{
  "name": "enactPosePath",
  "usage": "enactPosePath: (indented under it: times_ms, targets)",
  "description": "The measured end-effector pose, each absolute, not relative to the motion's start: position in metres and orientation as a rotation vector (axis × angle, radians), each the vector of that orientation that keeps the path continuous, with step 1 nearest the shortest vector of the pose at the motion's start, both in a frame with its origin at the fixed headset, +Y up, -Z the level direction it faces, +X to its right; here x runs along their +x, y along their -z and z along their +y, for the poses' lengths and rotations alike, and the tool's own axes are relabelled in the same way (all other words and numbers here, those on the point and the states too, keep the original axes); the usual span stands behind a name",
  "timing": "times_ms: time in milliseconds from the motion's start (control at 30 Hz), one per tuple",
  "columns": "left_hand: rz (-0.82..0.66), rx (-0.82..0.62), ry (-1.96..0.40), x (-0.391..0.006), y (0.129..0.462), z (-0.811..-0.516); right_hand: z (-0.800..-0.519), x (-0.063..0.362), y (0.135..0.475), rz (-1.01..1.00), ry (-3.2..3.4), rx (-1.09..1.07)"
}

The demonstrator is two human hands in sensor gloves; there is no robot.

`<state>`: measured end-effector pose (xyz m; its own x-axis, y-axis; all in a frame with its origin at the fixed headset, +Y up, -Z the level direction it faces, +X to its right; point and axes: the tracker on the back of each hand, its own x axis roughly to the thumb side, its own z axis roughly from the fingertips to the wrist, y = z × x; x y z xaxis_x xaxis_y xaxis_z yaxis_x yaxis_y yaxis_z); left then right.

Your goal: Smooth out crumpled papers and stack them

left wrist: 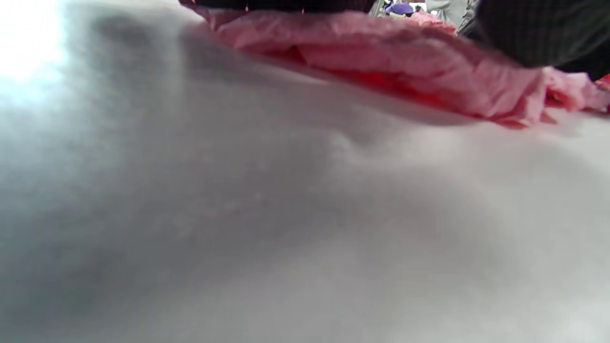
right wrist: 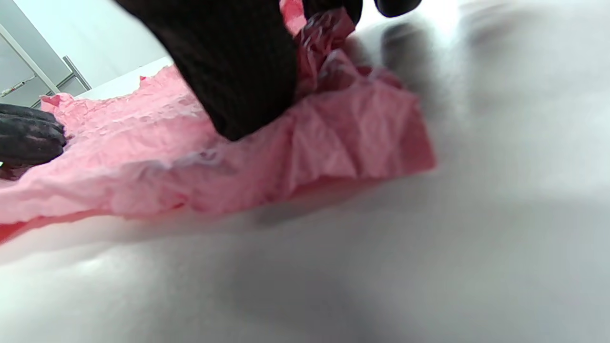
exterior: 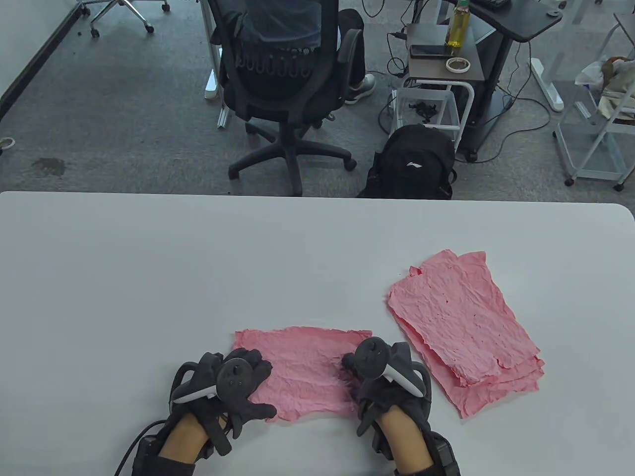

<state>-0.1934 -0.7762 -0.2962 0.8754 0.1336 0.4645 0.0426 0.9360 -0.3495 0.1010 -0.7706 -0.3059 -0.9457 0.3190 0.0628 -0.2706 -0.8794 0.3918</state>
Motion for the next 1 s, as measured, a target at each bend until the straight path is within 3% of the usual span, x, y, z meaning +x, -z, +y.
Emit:
enactPosePath:
  times_ms: [67, 233, 367, 467, 800, 1000]
  targets:
    - [-0.482, -0.335, -0.025, -0.188, 0.295, -0.776, -0.768, 0.096, 0.303, 0.501, -2.81, 0.233]
    - [-0.432, -0.235, 0.025, -0.174, 0.292, -0.772, -0.755, 0.055, 0.291, 0.204, -2.86, 0.646]
    - [-0.434, -0.219, 0.042, -0.173, 0.292, -0.772, -0.763, 0.022, 0.283, 0.308, -2.8, 0.861]
    - [-0.432, -0.264, 0.049, -0.177, 0.295, -0.775, -0.773, 0.02, 0.286, 0.511, -2.81, 0.781]
    - [-0.429, -0.557, -0.062, -0.191, 0.299, -0.781, -0.775, 0.08, 0.306, 0.6, -2.712, 0.391]
    - [-0.432, -0.457, -0.073, -0.199, 0.298, -0.778, -0.773, 0.11, 0.31, 0.54, -2.759, 0.163]
